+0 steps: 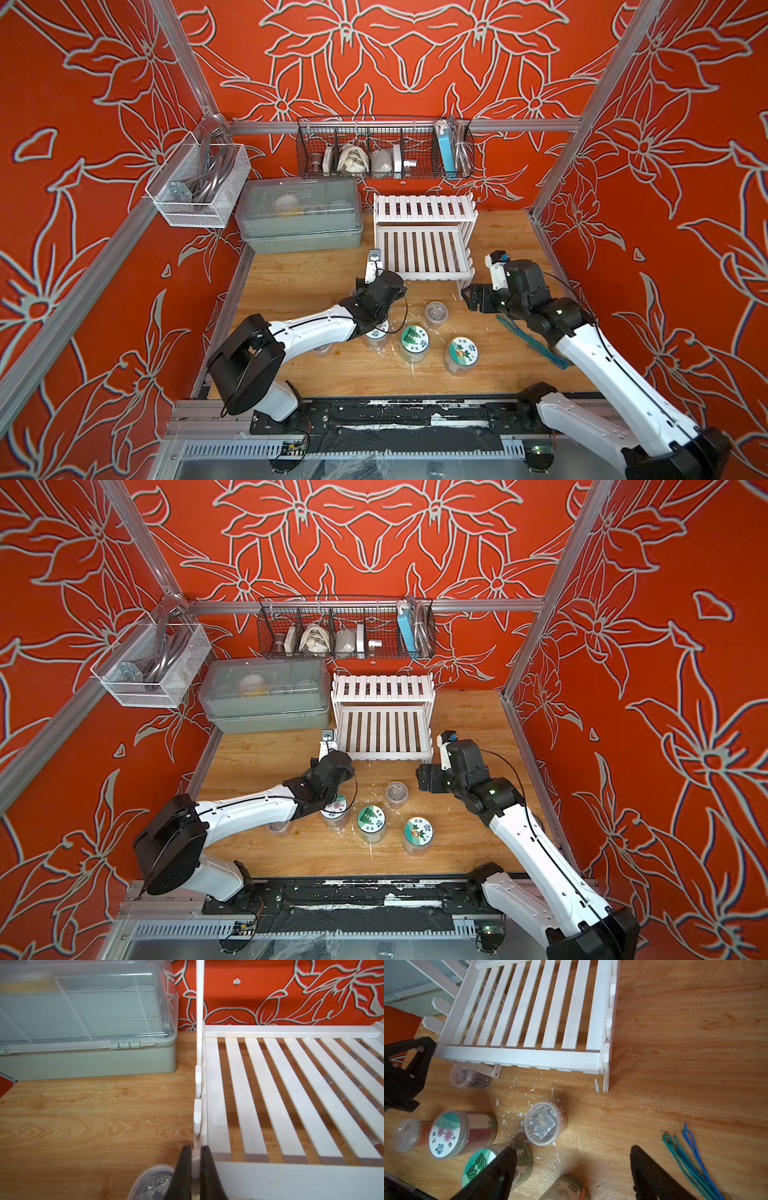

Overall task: Place the seed container on the shelf
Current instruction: Move the shelf to the center of the board, then pick up the seed jar at the center of the board.

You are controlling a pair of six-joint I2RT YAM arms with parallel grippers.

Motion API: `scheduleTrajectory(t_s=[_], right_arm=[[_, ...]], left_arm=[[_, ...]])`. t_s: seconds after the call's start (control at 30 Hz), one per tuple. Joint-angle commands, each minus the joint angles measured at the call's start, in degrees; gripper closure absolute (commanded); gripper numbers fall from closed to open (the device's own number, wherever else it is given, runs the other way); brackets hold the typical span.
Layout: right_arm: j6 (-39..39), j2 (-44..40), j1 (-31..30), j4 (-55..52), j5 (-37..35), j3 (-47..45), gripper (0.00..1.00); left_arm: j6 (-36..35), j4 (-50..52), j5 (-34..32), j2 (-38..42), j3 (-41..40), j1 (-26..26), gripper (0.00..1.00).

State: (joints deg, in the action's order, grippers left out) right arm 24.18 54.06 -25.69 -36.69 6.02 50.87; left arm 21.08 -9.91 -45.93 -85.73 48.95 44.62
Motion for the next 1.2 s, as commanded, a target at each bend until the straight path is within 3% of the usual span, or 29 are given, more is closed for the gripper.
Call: scheduleTrajectory(t_s=[0.0, 0.33, 0.6, 0.7, 0.87, 1.17], right_arm=[[0.4, 0.9, -3.1, -3.8, -2.8, 3.2, 0.12], [1.4, 0.6, -9.0, -6.3, -4.8, 2.1, 0.12], [1.2, 0.9, -11.2, -7.8, -6.7, 3.1, 0.13], [1.6, 1.6, -12.2, -8.1, -7.3, 2.9, 0.13], [3.4, 1.8, -14.7, -7.4, -7.8, 2.0, 0.13], [6.8, 3.2, -22.8, -5.9, -8.7, 1.1, 0.14]], left_arm=[[1.7, 1.0, -2.1, 2.0, -0.2, -0.4, 1.00], [0.0, -1.2, 0.3, 4.3, -3.4, -0.6, 1.00], [-4.0, -1.5, 8.4, 6.4, -3.2, -1.5, 0.68], [-3.3, 0.8, 12.3, 8.4, -2.6, -2.8, 0.68], [-3.2, 0.1, 20.5, 10.9, -4.3, -6.1, 0.79], [-2.2, 0.5, 24.1, 9.1, -3.0, -9.3, 0.87]])
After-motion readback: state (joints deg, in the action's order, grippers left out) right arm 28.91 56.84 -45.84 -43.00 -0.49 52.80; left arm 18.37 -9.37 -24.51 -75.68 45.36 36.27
